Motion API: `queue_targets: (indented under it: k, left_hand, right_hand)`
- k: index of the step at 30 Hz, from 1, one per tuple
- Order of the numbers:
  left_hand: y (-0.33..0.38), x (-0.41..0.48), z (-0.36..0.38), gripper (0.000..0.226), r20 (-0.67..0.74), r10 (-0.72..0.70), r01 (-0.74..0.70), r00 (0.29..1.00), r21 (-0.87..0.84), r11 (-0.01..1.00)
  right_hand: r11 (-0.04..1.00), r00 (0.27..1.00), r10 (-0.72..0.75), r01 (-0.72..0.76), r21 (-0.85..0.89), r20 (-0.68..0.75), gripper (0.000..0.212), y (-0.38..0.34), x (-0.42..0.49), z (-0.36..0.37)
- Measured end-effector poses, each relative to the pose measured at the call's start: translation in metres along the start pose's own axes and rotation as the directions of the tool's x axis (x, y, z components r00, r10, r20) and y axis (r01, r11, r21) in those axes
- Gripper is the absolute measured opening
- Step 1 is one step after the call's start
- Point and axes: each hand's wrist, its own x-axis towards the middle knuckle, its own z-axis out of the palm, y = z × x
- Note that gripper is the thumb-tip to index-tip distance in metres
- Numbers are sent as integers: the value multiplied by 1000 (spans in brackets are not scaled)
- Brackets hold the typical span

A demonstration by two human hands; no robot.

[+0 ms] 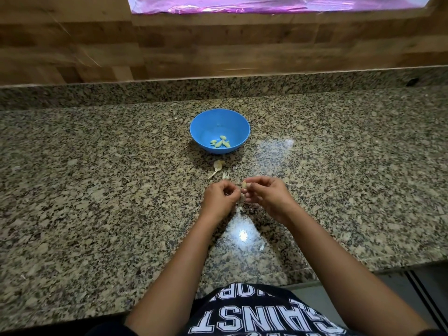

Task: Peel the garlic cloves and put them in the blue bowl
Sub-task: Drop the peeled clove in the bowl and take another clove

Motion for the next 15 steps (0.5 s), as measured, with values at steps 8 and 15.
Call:
queue_targets:
  k: [8,15]
  left_hand:
    - [1,0,0,6,-12,47,-45,999,135,990]
    - [1,3,-2,11,-3,-14,15,1000,185,983]
  right_hand:
    - [984,992,106,-114,139,62,20,7,0,-1]
    - [993,997,73,-72,98,-9,16,13,4,-9]
